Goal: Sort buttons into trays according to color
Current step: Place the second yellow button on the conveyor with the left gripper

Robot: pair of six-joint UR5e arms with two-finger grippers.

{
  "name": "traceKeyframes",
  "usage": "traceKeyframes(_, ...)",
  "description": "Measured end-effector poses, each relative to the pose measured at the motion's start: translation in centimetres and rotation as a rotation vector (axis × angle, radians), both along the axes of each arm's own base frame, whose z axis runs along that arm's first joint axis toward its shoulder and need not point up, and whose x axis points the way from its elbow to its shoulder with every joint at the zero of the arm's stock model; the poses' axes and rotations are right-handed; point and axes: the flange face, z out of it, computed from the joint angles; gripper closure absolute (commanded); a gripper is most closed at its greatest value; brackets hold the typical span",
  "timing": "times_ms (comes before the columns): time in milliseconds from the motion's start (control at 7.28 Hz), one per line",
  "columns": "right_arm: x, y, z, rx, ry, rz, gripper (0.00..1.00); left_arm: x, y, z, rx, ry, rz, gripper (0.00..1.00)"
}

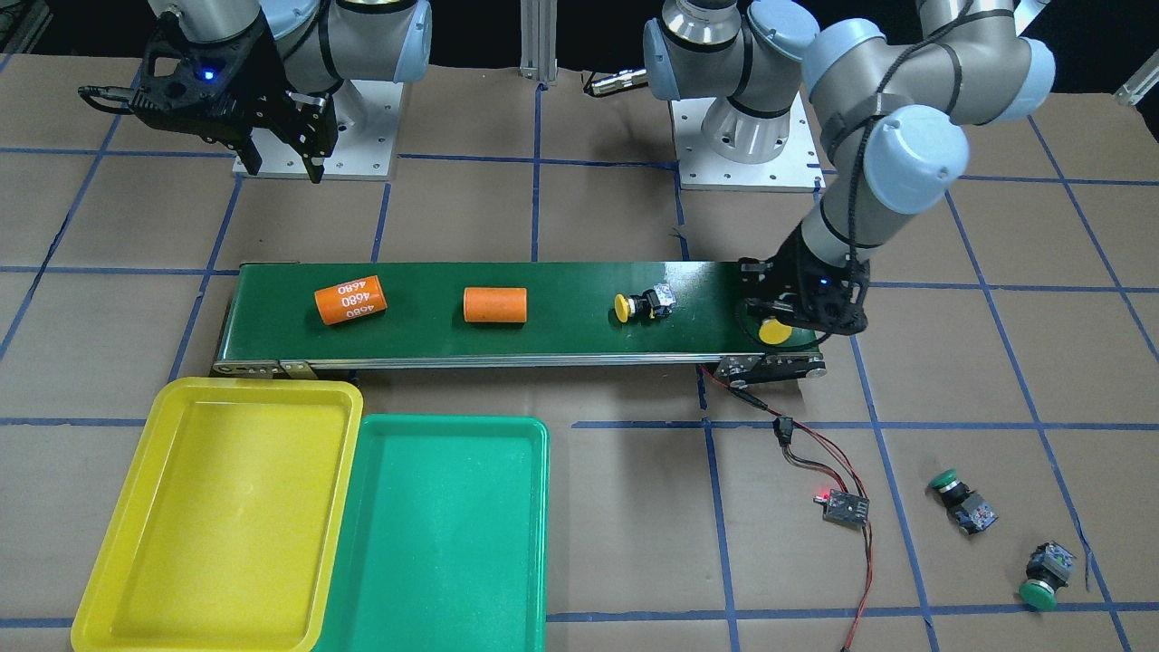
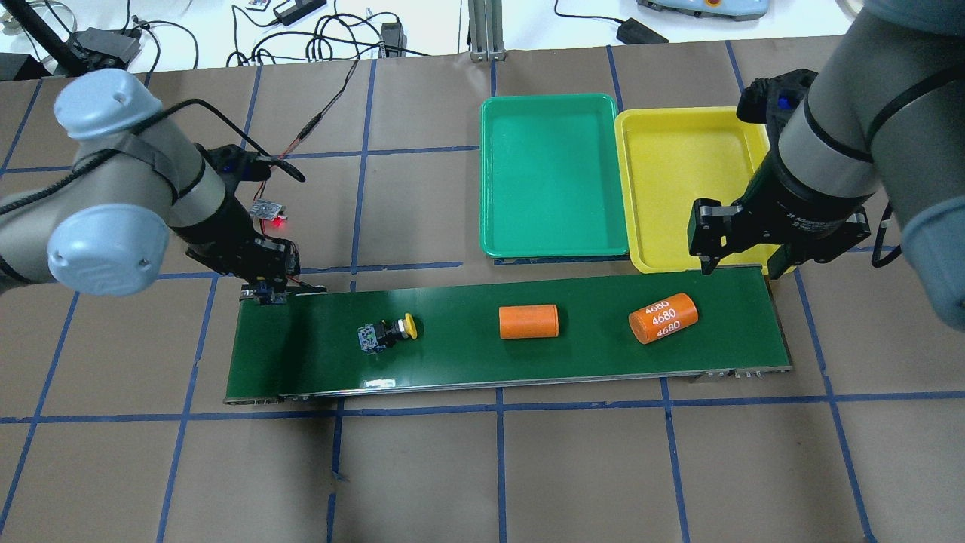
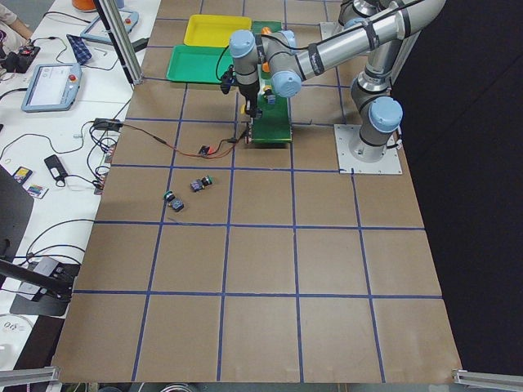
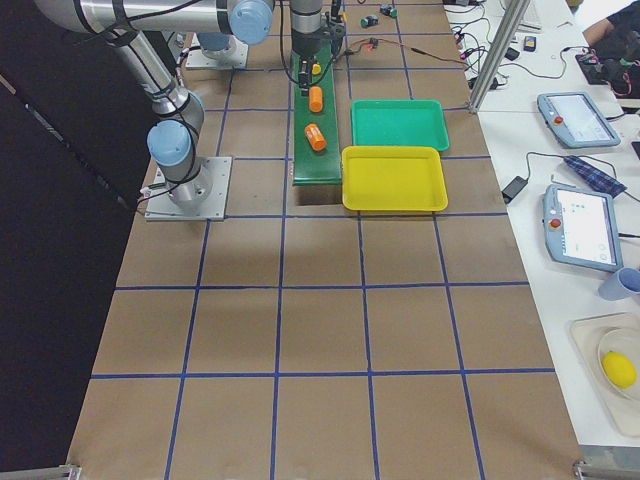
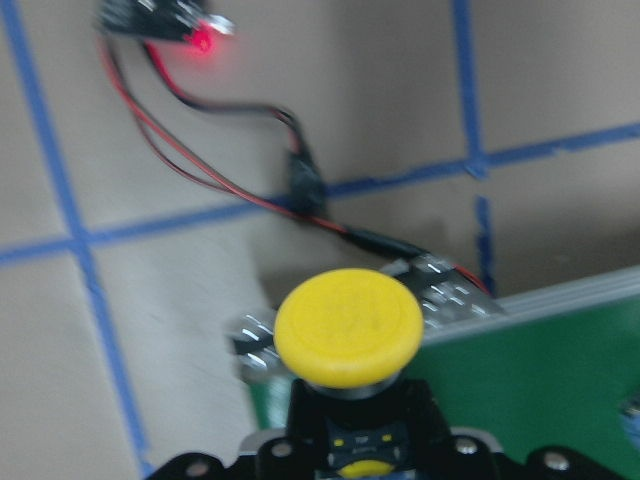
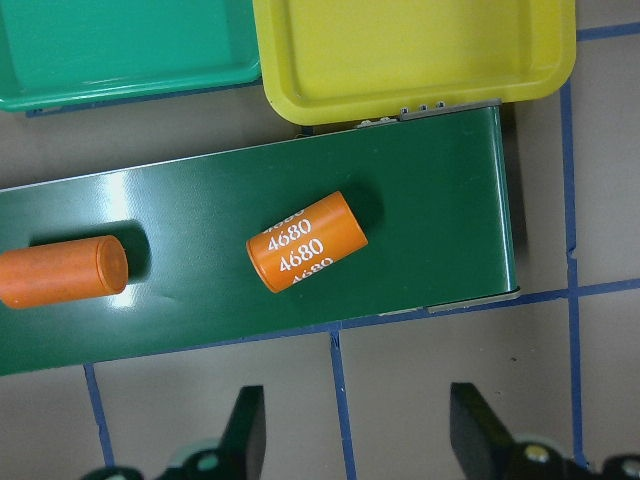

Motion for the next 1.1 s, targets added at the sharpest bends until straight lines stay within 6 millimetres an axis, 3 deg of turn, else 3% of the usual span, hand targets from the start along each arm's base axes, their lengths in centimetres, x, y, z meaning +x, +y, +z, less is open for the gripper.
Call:
traceKeyframes(137,0.0,0.0,0.0,0.002,0.000,-0.001,0.00,-1.9,1.9,-1.1,0.026,-0.007,-0.006,0.72)
traceKeyframes(275,0.0,0.0,0.0,0.003,0.000,-0.002,0.00,-2.9,2.9,-2.1,0.052,-0.009,-0.010,0.26)
traceKeyframes(412,0.0,0.0,-0.1,0.003,0.000,-0.002,0.00,-3.4,3.3,-3.1,0.076,-0.009,-0.015,0.00)
traceKeyframes(549,0.0,0.0,-0.1,0.004,0.000,-0.003,0.00,-3.6,3.3,-3.6,0.090,-0.008,-0.020,0.00)
traceKeyframes(824,0.0,0.0,-0.1,0.006,0.000,-0.003,0.00,-2.5,0.9,-1.3,0.058,-0.009,-0.022,0.00)
traceKeyframes(961,0.0,0.0,-0.1,0.005,0.000,-0.003,0.00,-0.5,-1.9,1.2,0.049,-0.007,0.002,0.00)
traceKeyframes(1099,0.0,0.0,-0.1,0.005,0.000,-0.003,0.00,2.8,-5.3,3.0,0.043,-0.005,0.050,0.00)
